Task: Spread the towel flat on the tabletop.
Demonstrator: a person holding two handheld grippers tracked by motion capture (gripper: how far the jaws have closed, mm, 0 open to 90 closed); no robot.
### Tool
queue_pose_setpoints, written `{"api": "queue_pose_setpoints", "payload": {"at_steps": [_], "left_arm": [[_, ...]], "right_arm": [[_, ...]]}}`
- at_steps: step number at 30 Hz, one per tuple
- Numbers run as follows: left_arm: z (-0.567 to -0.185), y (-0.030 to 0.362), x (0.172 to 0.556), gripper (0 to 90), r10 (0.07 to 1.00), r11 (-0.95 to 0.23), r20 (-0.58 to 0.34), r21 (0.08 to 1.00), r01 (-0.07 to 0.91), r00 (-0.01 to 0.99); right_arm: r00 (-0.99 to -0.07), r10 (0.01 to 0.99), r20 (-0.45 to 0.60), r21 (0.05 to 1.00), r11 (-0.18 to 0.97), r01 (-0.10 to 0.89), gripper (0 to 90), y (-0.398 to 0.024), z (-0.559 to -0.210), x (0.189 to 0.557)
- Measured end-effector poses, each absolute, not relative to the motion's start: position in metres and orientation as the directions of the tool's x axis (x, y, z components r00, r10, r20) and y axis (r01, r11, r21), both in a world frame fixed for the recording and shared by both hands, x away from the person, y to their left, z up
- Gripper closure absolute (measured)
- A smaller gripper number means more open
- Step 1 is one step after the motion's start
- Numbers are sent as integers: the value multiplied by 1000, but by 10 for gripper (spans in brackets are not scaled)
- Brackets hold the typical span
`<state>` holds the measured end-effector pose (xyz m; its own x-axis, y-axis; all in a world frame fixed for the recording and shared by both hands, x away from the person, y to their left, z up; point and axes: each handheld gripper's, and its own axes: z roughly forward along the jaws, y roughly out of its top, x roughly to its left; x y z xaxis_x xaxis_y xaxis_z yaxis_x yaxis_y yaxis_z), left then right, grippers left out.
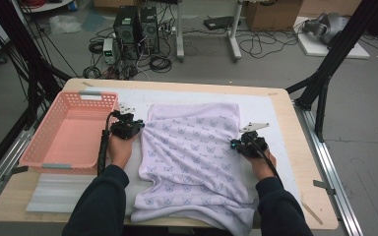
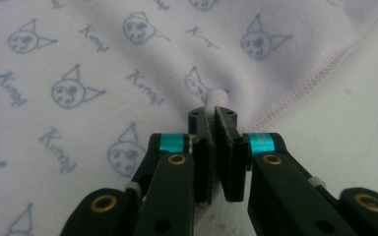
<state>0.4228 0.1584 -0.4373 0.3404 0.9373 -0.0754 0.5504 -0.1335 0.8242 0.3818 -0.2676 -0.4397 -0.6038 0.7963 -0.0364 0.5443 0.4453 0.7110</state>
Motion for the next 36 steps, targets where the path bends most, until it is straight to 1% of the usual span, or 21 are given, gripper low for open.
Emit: {"api": "queue_pose_setpoints", "payload": {"at_steps": [3,5,7,8,9,10,11,12,13,14,15,16,17,18,20,22,25,29,33,36], "left_arm": [[-441,157,427,884,939,-93,-109,835,543,328],[-446,154,429,884,931,-90,-122,837,539,345],[-447,150,428,895,930,-102,-108,841,531,351],[-446,150,428,881,928,-103,-110,843,528,356],[-446,152,428,770,926,-79,-139,838,540,351],[-445,154,427,626,919,-48,-183,828,558,350],[-444,156,426,554,905,-41,-207,826,562,370],[-442,157,423,545,896,-60,-200,829,555,396],[-440,157,420,519,887,-78,-192,834,547,420],[-439,157,417,493,877,-78,-201,836,542,436],[-438,156,413,475,865,-76,-215,837,541,453],[-437,155,408,461,853,-81,-220,840,537,473],[-436,154,404,446,844,-94,-219,840,535,490],[-436,153,401,436,834,-113,-218,832,543,507],[-435,149,396,398,818,-140,-231,809,571,527],[-433,149,387,403,805,-124,-238,828,546,544],[-433,150,375,397,787,-120,-250,835,537,564],[-437,152,361,385,771,-145,-245,832,536,588],[-440,150,351,372,764,-161,-228,838,521,603],[-443,141,348,335,771,-229,-185,813,536,609]], "right_arm": [[-549,833,-72,737,415,534,866,-272,-439,395],[-511,855,-87,751,393,530,866,-277,-439,403],[-458,878,-137,763,389,516,865,-280,-437,413],[-413,894,-175,765,387,515,865,-280,-436,416],[-381,903,-199,760,388,521,865,-281,-436,419],[-366,910,-194,763,374,527,863,-283,-436,422],[-362,919,-158,768,345,540,856,-286,-437,424],[-361,924,-130,775,322,545,841,-288,-437,424],[-366,925,-103,778,304,549,799,-289,-437,423],[-368,925,-98,781,301,548,735,-290,-436,421],[-357,930,-90,789,285,543,700,-291,-434,419],[-361,930,-70,796,270,541,669,-292,-431,417],[-354,934,-53,805,250,538,608,-294,-427,413],[-344,938,-42,813,233,534,565,-296,-422,410],[-347,937,-36,827,222,516,521,-298,-414,404],[-363,931,-35,841,224,493,503,-301,-405,394],[-417,909,9,848,214,484,472,-305,-400,379],[-474,880,36,835,234,498,429,-311,-405,356],[-512,859,18,815,284,505,396,-315,-415,331],[-540,841,-19,800,337,497,380,-315,-423,318]]}}
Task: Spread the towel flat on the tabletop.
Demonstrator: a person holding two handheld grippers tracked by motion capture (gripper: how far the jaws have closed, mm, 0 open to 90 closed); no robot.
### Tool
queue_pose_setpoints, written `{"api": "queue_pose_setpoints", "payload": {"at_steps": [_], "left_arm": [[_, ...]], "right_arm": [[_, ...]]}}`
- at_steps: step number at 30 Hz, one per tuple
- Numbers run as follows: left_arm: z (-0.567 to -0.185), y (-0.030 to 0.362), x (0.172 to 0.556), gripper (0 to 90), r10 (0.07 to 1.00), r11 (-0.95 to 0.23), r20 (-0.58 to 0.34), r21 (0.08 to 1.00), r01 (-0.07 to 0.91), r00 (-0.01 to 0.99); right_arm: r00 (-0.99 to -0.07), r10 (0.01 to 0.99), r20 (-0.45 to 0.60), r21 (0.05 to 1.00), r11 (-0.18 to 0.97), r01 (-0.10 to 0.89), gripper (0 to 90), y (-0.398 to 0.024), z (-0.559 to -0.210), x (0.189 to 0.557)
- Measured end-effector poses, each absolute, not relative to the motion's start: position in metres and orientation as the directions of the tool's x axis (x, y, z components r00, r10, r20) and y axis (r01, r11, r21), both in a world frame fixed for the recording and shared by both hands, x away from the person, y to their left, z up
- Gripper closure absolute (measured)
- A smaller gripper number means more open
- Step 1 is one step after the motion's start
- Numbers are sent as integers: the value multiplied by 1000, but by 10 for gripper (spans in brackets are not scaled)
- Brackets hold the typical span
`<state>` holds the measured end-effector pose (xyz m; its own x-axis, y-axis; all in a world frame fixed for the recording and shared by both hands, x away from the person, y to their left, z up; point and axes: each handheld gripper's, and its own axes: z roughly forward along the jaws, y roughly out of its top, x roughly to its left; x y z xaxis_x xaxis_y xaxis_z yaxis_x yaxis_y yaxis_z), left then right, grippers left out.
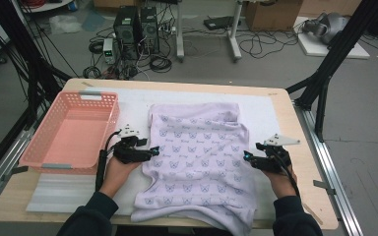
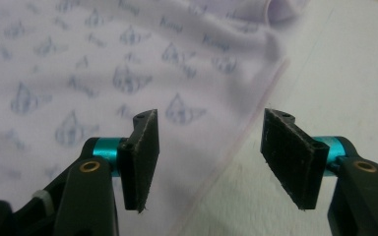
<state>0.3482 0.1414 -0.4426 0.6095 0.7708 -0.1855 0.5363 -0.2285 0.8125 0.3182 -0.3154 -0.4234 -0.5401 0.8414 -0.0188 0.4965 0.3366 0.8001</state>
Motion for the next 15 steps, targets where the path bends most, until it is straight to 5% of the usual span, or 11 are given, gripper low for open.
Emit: {"api": "queue_pose_setpoints", "payload": {"at_steps": [7,13,15], "left_arm": [[-452,130,339,393,772,-301,-124,793,530,623],[-451,132,337,816,778,-343,-61,793,504,626],[-451,132,338,854,781,-338,-61,795,503,622]], "right_arm": [[-550,835,9,808,318,496,336,-325,-428,309],[-576,817,9,792,345,503,337,-318,-434,312],[-579,815,14,784,350,513,344,-315,-437,313]]}}
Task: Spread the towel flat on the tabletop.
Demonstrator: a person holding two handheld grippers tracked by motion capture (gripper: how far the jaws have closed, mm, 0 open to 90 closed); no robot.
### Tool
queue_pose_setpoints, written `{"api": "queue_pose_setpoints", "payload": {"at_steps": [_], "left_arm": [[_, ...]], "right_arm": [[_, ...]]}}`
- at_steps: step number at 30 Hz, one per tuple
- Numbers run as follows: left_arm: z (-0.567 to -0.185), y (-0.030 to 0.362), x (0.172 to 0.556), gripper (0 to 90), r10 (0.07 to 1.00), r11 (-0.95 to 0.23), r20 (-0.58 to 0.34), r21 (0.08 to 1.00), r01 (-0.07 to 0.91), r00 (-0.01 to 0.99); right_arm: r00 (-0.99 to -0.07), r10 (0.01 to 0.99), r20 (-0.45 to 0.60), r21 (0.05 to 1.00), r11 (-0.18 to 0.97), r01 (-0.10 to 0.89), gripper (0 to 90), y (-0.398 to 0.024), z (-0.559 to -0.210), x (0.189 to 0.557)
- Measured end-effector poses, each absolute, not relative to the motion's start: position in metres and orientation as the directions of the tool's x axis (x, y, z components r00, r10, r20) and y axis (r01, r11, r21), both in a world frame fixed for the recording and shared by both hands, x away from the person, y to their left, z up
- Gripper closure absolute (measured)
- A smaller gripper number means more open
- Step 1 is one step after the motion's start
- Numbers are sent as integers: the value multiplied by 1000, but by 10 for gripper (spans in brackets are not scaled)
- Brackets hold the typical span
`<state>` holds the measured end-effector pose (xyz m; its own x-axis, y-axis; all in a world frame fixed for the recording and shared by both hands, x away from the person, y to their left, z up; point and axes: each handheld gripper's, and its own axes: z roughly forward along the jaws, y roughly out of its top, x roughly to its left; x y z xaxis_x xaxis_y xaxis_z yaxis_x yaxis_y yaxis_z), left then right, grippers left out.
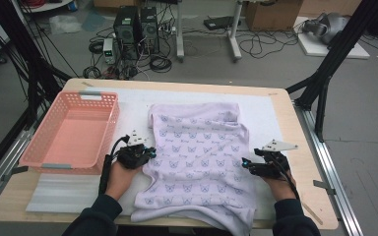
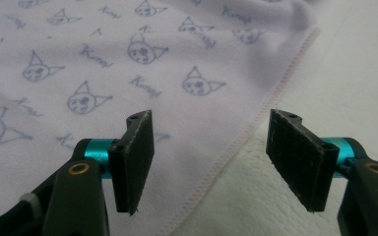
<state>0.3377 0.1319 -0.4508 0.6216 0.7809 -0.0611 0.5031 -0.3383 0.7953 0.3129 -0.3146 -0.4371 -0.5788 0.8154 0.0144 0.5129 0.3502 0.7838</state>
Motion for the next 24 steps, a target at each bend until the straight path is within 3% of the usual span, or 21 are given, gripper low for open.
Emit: {"api": "queue_pose_setpoints", "payload": {"at_steps": [9,11,12,13,16,24], "left_arm": [[-449,152,349,865,845,-217,-103,831,512,525],[-448,154,351,878,861,-218,-77,838,501,504],[-448,157,353,878,864,-194,-96,842,503,494],[-448,158,357,878,868,-183,-108,838,514,485],[-447,154,363,878,872,-220,-68,831,511,485],[-437,144,402,880,902,-192,-57,834,518,427]], "right_arm": [[-612,790,-16,734,425,529,414,-284,-448,321],[-622,783,6,732,420,536,572,-283,-447,325],[-638,770,11,736,426,527,767,-282,-446,326],[-660,752,-8,736,451,505,843,-281,-445,327],[-668,741,-65,734,489,471,864,-277,-445,335],[-559,815,-149,754,460,469,867,-277,-440,378]]}}
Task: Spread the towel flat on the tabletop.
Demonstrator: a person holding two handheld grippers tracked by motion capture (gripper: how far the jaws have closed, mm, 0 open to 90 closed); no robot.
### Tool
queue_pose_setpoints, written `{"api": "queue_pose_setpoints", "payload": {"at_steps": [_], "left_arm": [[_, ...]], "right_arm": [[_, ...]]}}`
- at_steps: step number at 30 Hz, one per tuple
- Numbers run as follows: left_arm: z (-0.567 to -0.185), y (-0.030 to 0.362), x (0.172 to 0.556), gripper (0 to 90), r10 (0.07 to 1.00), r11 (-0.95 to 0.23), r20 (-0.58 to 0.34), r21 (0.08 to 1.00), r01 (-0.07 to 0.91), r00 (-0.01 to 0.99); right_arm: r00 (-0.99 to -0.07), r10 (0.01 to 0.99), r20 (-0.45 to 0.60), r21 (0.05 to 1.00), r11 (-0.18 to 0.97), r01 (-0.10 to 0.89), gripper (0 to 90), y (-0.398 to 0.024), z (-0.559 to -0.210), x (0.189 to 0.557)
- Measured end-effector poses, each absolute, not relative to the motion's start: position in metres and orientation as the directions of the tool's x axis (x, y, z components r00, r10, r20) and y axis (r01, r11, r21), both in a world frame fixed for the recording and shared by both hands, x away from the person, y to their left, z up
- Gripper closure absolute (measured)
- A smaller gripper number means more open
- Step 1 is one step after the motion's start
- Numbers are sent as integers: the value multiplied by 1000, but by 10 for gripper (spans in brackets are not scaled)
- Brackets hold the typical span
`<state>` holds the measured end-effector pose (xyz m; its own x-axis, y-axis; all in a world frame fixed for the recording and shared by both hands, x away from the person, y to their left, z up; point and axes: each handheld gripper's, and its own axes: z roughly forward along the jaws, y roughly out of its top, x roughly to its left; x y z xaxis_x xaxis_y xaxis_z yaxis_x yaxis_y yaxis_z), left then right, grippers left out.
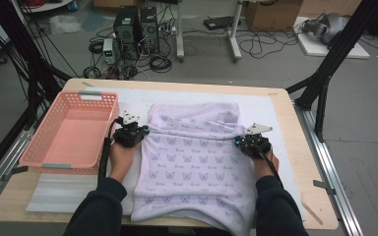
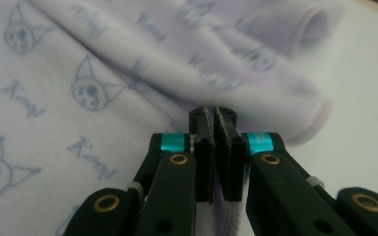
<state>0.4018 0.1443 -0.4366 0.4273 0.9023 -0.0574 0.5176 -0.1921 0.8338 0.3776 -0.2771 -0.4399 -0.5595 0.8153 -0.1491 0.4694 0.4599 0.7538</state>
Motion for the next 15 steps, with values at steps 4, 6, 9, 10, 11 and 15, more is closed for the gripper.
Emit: {"api": "queue_pose_setpoints", "payload": {"at_steps": [4,6,9,10,11,15], "left_arm": [[-436,140,419,880,913,-147,-87,841,520,398],[-437,140,420,879,911,-131,-104,846,517,400],[-436,141,416,715,897,-126,-135,835,535,421],[-435,141,412,612,887,-119,-153,836,536,436],[-434,142,408,544,872,-115,-171,839,532,458],[-429,140,385,442,816,-152,-181,850,505,549]], "right_arm": [[-511,835,-205,749,470,467,867,-274,-435,399],[-478,852,-215,750,457,477,867,-271,-433,407],[-471,861,-192,753,437,491,843,-269,-434,412],[-475,862,-176,752,429,500,813,-269,-434,410],[-481,858,-178,753,434,494,764,-270,-433,408],[-469,877,-105,800,355,484,569,-282,-427,391]]}}
